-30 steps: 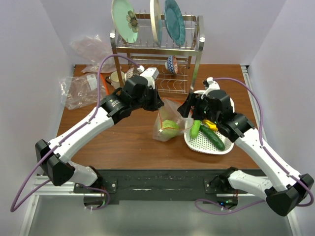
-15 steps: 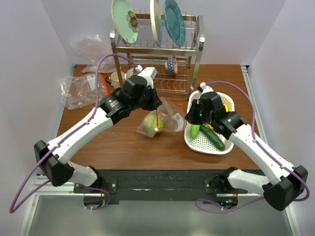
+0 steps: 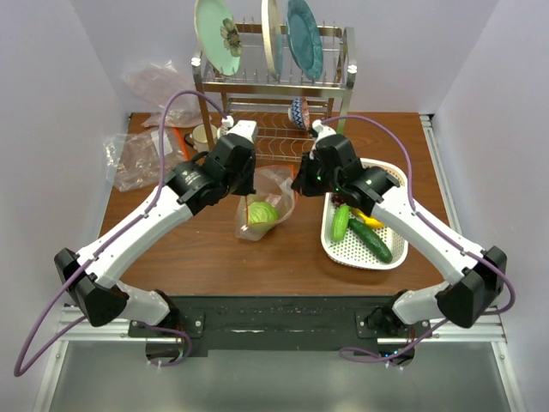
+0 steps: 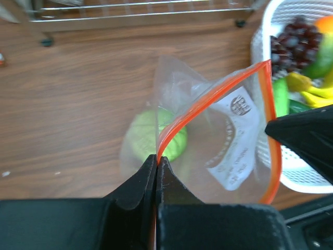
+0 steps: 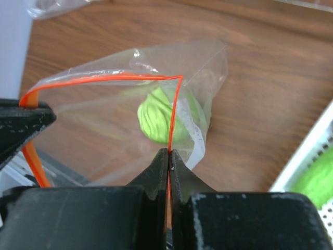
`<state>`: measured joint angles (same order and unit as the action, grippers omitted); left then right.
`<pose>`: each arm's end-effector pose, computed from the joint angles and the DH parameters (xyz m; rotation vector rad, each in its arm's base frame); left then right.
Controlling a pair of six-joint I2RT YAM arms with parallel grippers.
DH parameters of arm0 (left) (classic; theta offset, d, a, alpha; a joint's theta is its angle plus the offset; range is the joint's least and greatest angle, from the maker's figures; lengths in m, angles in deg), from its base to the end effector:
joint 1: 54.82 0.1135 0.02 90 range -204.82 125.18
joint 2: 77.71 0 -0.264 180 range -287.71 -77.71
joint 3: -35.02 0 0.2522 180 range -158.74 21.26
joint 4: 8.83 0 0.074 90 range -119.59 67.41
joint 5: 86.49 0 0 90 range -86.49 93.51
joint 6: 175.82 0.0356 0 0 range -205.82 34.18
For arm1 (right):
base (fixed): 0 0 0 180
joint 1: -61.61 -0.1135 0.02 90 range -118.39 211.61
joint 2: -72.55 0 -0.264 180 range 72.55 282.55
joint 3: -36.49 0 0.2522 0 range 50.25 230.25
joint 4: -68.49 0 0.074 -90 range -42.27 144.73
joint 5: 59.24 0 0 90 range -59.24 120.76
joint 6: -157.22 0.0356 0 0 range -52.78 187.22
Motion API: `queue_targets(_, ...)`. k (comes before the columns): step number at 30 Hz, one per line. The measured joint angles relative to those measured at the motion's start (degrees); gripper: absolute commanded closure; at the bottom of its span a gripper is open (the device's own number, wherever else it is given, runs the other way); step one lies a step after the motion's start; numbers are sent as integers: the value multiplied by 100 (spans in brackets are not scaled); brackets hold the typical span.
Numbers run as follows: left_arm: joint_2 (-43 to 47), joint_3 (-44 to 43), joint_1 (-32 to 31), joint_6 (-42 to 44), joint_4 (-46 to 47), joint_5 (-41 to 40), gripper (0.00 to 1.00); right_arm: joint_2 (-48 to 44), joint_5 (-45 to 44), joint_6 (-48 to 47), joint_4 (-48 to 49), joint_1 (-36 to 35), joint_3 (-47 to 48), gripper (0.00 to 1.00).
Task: Place the food in the zip-top bag and seal the zipper
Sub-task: Adjust the zipper food storage bag at the center of the board.
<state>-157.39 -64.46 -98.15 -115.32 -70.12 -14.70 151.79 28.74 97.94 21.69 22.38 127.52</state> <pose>0.2191 -0.1914 0.3872 0.1103 2.2679 -0.3137 0.2389 0.1934 0.3615 -0.1468 2.2524 0.6408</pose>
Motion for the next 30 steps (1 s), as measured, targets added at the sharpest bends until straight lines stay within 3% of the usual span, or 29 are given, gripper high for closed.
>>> queue_targets(1, -2, -90, 7, 24, -144, -120, 76, 111, 2, -7, 46, -22, 131, 100)
queue_targets(4, -4, -343, 15, 160, -474, -476, 63, 365, 2, -15, 109, -44, 387, 100)
queue_targets(13, -13, -398, 15, 527, -706, -975, 60, 540, 2, -15, 90, -48, 455, 100)
queue_targets(30, -66, -398, -251, 833, -490, -566, 50, 540, 4, -11, 92, -48, 481, 100)
